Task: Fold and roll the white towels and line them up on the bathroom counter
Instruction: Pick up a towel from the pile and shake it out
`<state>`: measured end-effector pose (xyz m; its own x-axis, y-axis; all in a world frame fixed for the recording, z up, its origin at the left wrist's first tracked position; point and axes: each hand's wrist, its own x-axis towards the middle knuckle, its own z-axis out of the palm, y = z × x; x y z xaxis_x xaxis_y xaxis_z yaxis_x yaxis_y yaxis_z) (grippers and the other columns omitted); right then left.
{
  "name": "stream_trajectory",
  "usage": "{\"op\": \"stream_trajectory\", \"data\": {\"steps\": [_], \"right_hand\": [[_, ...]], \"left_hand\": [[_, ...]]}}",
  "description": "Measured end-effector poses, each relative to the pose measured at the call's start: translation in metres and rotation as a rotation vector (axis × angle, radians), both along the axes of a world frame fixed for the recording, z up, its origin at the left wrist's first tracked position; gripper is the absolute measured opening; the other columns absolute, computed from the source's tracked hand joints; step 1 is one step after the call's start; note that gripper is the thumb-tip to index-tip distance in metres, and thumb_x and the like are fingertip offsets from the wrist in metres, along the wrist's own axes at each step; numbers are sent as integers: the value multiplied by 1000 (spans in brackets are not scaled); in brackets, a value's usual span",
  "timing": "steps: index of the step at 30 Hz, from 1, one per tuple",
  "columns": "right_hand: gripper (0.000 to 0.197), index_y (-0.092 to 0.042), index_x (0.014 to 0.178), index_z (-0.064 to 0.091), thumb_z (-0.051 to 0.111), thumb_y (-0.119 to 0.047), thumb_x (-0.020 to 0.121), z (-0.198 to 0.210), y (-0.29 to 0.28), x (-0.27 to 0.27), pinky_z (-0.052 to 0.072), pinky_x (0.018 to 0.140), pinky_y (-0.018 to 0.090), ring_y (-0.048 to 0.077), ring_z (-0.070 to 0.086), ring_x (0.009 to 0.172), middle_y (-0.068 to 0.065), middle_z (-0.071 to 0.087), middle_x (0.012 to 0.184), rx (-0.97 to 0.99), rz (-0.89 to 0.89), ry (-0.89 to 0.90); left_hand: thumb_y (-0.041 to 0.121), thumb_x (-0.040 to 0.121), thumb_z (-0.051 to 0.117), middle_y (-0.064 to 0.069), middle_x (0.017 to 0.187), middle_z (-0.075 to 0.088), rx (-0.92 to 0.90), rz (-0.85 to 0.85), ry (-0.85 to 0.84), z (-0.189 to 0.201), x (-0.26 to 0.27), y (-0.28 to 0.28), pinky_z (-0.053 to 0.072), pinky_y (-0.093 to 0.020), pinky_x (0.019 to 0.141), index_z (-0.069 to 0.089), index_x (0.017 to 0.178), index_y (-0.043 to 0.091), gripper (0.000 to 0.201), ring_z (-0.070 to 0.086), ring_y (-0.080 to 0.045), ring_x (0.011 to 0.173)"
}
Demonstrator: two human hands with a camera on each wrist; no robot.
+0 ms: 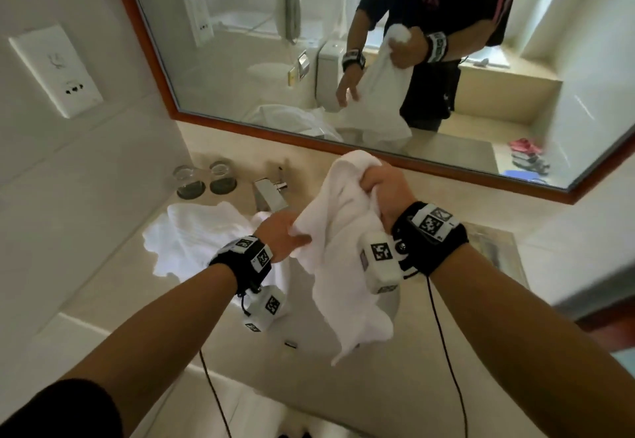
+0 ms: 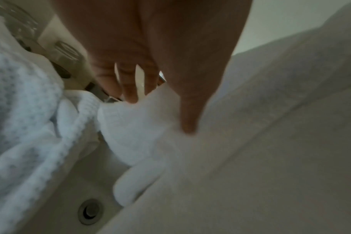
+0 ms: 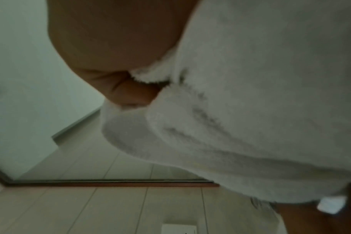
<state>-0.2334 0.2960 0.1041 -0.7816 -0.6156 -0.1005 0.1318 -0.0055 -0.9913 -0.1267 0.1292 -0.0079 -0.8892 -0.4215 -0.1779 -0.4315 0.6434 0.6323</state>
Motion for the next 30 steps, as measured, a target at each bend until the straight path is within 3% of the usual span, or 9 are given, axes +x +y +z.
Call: {"op": "stream_trajectory", "data": {"steps": [2,5,7,15,18,21,25,28,30], "right_hand": [[12,-5,73,56,51,-6,62,12,26,-12,42,63,31,25,48,66,10,52,71,11,-31,31],[37,-11,107,65,74,-21,73,10,62,-46,57,81,44,28,66,91,10,69,100,121,-113,121],[46,-16,107,65,84,-31,68,3,85,-62,56,83,40,21,66,92,1,68,101,320,-125,273],[20,-17,100,63,67,-26,84,-13,130,-70,47,80,33,27,60,94,10,67,110,830,-106,570],[63,-20,132,49,77,-28,76,-6,126,-64,44,88,29,23,56,115,6,58,128,592,-153,612],[93,-27,141,36,86,-43,63,5,113,-49,44,99,33,14,50,122,-1,50,136,384,-70,779],[74,-29,122,50,87,-38,59,31,95,-14,52,81,30,5,59,96,-10,58,113,216,187,968],[55,-14,130,52,73,-21,80,28,93,-3,47,81,28,11,55,93,-6,57,109,234,194,926],[43,-24,135,47,54,-24,92,10,93,-9,47,84,33,19,59,102,-2,61,116,316,163,824]], "left_hand": [[33,95,58,-12,110,67,-23,104,93,12,-13,7,44,-40,83,65,112,5,34,61,-33,101],[38,84,47,-15,99,66,73,303,316,48,-28,12,43,-41,80,61,97,3,40,60,-34,92],[39,77,46,-10,94,61,45,325,433,75,-39,19,41,-40,78,59,94,7,39,55,-28,87],[23,88,61,-2,82,60,-43,201,641,151,-75,65,39,-30,67,57,87,12,12,55,-21,77],[20,84,64,3,78,60,7,148,602,165,-80,83,41,-23,60,61,88,13,8,55,-11,70],[21,81,70,4,75,60,-14,62,542,173,-82,99,40,-17,54,64,83,13,10,54,-8,66],[20,79,75,-3,79,67,75,10,461,171,-77,113,47,-17,60,69,87,7,17,61,-9,69],[21,77,78,-4,91,70,127,12,428,164,-67,110,54,-25,73,69,94,9,23,67,-13,82],[23,76,81,-3,98,70,208,20,365,159,-57,103,57,-34,84,68,101,14,29,68,-17,91]]}}
